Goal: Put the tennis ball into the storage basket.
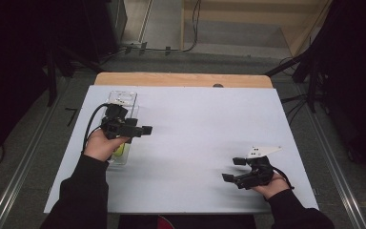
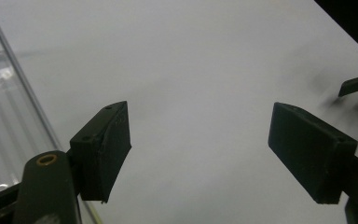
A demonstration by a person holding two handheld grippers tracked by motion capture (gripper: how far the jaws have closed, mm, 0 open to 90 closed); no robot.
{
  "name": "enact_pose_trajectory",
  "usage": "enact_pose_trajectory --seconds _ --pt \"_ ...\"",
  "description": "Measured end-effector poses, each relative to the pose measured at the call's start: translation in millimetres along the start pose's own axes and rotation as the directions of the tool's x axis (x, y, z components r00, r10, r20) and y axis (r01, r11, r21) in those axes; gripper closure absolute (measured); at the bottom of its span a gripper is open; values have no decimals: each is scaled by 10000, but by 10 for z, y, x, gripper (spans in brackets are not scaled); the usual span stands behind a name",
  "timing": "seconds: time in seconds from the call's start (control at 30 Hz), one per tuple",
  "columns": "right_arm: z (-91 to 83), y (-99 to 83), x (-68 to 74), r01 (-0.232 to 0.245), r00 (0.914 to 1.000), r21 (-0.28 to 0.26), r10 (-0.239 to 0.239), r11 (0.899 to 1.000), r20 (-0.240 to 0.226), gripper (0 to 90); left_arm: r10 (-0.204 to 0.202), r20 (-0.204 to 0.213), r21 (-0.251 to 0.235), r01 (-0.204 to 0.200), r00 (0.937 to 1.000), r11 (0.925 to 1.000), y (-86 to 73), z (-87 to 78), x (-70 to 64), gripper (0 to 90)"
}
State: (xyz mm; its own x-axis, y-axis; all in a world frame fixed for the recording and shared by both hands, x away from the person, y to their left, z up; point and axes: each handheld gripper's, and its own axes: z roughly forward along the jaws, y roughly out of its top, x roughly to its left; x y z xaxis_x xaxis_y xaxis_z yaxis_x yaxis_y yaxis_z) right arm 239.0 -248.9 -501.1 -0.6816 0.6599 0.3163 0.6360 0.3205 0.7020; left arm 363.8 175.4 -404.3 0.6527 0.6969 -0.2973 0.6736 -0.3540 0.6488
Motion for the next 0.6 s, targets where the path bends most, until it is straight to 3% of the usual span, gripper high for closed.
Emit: enact_pose_trajectory --seconds 0.6 --pt "-9 -1 3 -5 10000 3 5 10000 14 143 640 436 334 -655 9970 9973 -263 148 -238 216"
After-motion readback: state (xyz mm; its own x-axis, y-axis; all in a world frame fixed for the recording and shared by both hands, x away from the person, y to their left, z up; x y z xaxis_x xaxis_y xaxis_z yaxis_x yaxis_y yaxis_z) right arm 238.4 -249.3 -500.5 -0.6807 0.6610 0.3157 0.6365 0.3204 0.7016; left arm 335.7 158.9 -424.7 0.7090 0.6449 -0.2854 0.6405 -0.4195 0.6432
